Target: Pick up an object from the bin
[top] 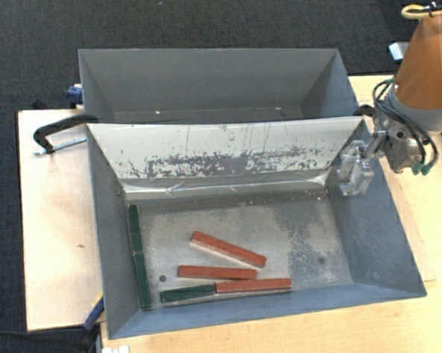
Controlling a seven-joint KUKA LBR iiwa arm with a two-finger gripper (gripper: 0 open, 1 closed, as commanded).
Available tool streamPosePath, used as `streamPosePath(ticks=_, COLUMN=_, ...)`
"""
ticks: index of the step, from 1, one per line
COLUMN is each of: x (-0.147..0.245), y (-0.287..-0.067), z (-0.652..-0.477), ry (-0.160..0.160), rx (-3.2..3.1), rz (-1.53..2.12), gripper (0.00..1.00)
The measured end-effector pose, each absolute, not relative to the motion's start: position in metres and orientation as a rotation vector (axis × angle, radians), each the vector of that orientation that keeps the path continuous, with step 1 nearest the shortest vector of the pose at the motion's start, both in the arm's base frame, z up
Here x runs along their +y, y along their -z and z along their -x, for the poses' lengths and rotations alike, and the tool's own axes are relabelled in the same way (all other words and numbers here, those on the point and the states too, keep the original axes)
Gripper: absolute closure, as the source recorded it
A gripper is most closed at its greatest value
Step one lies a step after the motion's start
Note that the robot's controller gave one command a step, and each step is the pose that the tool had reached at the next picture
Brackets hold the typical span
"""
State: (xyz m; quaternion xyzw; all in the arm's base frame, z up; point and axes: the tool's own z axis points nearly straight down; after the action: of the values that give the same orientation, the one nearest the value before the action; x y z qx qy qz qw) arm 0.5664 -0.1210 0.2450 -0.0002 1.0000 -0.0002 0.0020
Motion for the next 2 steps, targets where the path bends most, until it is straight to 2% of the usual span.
streamPosePath(ticks=1, x=-0.121, y=-0.236, z=-0.568, ry=0.002, rx=3.130, rz=-0.038, gripper=1.00)
streamPosePath(ticks=2, x=-0.140, y=-0.125, z=-0.554, ry=-0.002, rx=3.125, rz=-0.333, gripper=0.00)
